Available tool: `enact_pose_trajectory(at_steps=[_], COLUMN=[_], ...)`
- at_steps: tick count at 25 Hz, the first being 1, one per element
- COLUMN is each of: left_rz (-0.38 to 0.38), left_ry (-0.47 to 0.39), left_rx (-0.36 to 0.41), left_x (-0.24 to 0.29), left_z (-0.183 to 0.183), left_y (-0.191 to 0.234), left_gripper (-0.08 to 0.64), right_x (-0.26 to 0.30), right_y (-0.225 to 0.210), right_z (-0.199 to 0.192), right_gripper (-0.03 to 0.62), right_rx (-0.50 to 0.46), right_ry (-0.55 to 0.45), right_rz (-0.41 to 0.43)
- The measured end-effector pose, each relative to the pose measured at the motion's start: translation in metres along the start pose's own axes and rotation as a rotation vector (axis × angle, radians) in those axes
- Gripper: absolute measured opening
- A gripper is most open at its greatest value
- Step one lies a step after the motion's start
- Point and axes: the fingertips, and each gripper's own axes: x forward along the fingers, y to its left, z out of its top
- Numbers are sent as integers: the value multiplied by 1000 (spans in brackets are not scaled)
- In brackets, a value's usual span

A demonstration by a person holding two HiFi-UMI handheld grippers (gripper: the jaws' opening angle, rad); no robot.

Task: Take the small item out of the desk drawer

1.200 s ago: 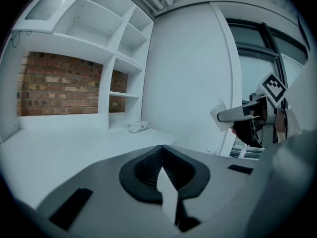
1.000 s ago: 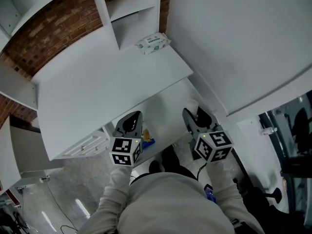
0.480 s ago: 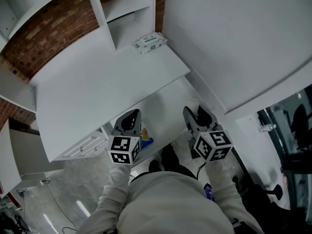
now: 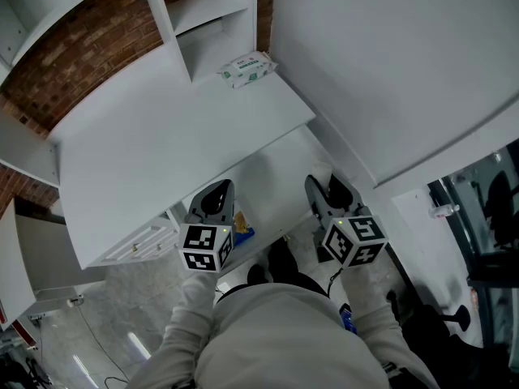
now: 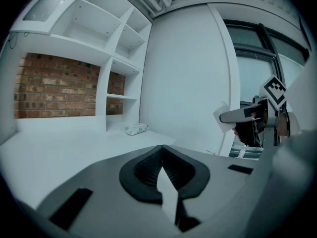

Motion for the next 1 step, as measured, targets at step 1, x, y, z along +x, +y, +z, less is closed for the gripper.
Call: enact_pose_trajectory(at_steps=[1], left_rz=[0], left_ry=[-1], left_rx=[0], left_x=[0], left_z=[0], left_y=[0], left_gripper=[18], right_x=[0], right_y=[0], right_z=[0], right_gripper=[195], right_rx=[1], right_ry=[0], right_rz=[0])
